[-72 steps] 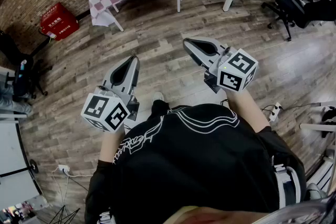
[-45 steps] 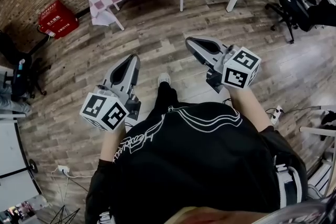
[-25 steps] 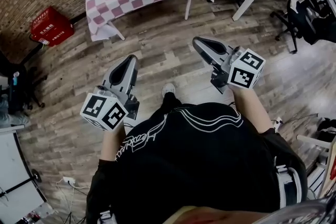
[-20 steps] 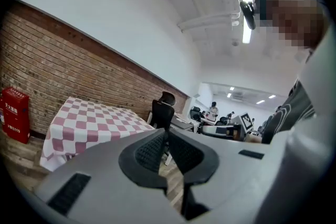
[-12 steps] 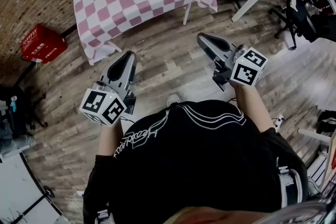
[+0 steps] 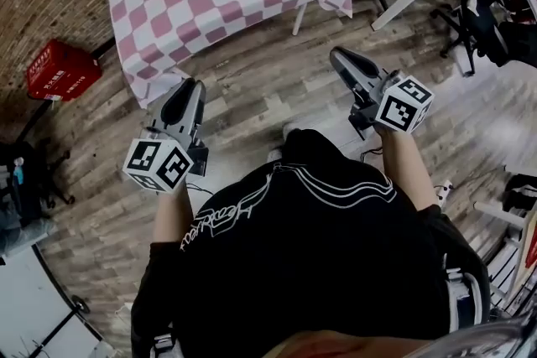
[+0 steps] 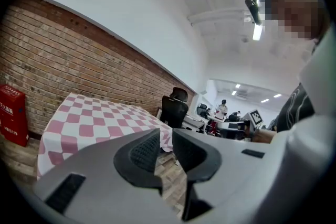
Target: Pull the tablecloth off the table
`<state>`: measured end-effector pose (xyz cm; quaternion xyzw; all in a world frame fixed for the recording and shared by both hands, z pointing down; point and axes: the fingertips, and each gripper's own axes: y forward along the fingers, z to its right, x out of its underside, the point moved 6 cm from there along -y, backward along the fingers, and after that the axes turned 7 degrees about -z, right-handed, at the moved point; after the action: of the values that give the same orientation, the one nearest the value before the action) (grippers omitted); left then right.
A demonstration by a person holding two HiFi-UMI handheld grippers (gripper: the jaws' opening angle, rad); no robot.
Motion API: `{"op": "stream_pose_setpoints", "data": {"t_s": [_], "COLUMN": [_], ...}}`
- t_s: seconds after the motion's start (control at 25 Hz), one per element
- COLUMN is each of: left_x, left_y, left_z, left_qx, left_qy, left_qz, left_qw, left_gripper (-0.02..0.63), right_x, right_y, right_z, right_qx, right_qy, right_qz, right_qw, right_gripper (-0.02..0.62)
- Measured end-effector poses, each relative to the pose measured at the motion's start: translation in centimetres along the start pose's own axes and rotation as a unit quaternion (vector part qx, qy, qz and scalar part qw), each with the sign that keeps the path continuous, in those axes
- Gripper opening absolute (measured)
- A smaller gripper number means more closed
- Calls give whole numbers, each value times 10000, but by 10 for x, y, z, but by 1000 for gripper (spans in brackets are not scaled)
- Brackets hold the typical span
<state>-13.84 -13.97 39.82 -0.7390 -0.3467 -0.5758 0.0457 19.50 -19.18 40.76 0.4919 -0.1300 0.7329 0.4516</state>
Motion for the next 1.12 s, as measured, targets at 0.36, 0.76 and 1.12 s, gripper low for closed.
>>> {"op": "stream_pose_setpoints", "data": {"t_s": [0.36, 0.76, 1.12], "left_x": [16, 23, 55], "left_y": [20, 38, 37], "left_z": [-74, -149, -223], "left_qx": [-921, -1725, -2799], "left_qy": [-265, -545, -345], "left_qz": [-217, -301, -517], "left_qw": [9952, 9830, 9580], "left_gripper": [71, 159, 210], "right_x": [-11, -22, -11], "right_y": [48, 93, 127], "right_z": [77, 181, 272], "right_qx": [573, 1193, 2275], "right_qy": [-275, 3, -1040], "right_qz": [-393, -592, -1376], "right_qw": [9972, 9911, 9584], "right_gripper": [93, 159, 207]}}
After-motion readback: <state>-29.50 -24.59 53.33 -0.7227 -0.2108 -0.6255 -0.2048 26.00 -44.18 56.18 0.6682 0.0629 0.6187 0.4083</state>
